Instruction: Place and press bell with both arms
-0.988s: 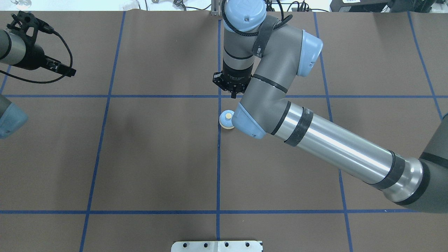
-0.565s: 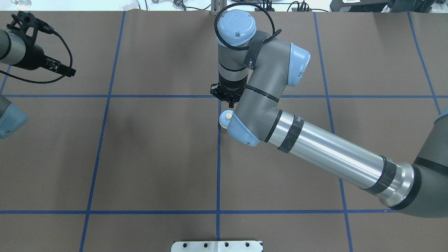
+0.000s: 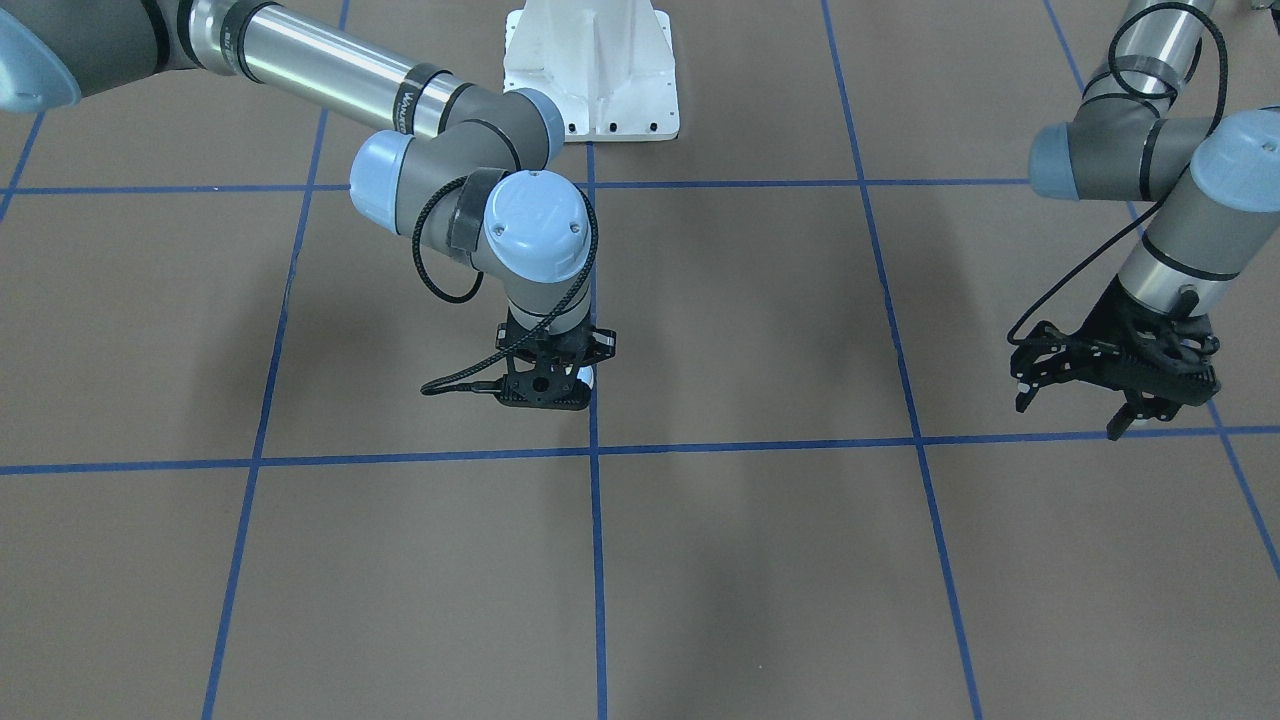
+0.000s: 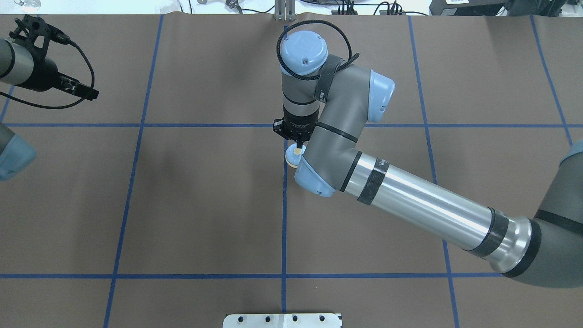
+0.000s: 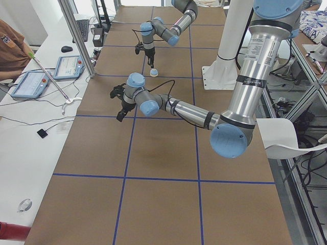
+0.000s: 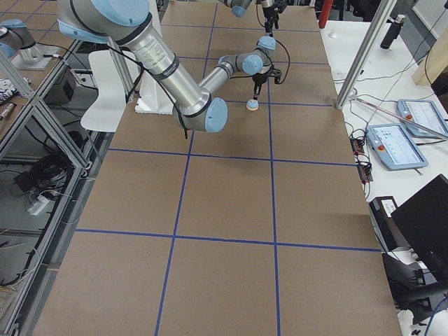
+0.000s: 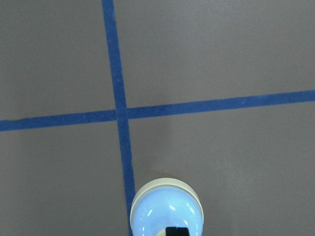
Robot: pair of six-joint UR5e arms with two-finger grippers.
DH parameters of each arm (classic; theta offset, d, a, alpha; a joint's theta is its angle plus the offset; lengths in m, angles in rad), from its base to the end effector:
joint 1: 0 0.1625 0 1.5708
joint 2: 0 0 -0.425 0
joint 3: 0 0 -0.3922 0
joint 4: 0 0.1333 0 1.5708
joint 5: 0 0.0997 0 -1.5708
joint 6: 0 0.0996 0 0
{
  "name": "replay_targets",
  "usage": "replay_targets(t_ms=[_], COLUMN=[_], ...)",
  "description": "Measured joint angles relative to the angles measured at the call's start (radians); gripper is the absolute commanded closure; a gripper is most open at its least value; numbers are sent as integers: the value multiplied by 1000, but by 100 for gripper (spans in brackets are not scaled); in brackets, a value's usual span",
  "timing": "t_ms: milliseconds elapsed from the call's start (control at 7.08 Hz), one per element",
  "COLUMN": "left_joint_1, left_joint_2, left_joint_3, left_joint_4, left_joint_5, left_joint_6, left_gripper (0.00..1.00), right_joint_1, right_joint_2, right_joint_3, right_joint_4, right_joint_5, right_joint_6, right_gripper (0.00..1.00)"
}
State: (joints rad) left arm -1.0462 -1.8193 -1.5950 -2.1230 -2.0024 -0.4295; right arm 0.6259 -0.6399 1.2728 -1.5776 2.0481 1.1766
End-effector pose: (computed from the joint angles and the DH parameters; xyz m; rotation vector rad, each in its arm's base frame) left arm 0.2294 -0.5794 0.4570 0.5354 0.7353 0.2664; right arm -0.5888 -0.5336 0.1976 -0.1029 -0.7606 0.0708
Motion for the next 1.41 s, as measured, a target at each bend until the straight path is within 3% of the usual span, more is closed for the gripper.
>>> replay_targets(t_ms=[706, 988, 1271, 1412], left_joint_1=[0, 0, -1, -6], left_joint_2=[0, 0, 0, 5], left_joint_3=[2, 2, 1, -1], left_joint_4=[1, 1, 5, 11], left_joint_5=[0, -1, -3, -13], left_joint_6=[0, 0, 0, 0], left_gripper=[0, 0, 0, 0], right_joint_1=[-19, 9, 46, 69], right_joint_2=[2, 25, 13, -35], right_joint_3=[-14, 14, 117, 221], right_joint_4=[6, -3, -85, -161], right_joint_5=[-1, 10, 21, 24], right_joint_6=[7, 12, 13, 5], right_gripper=[100, 1, 0, 0])
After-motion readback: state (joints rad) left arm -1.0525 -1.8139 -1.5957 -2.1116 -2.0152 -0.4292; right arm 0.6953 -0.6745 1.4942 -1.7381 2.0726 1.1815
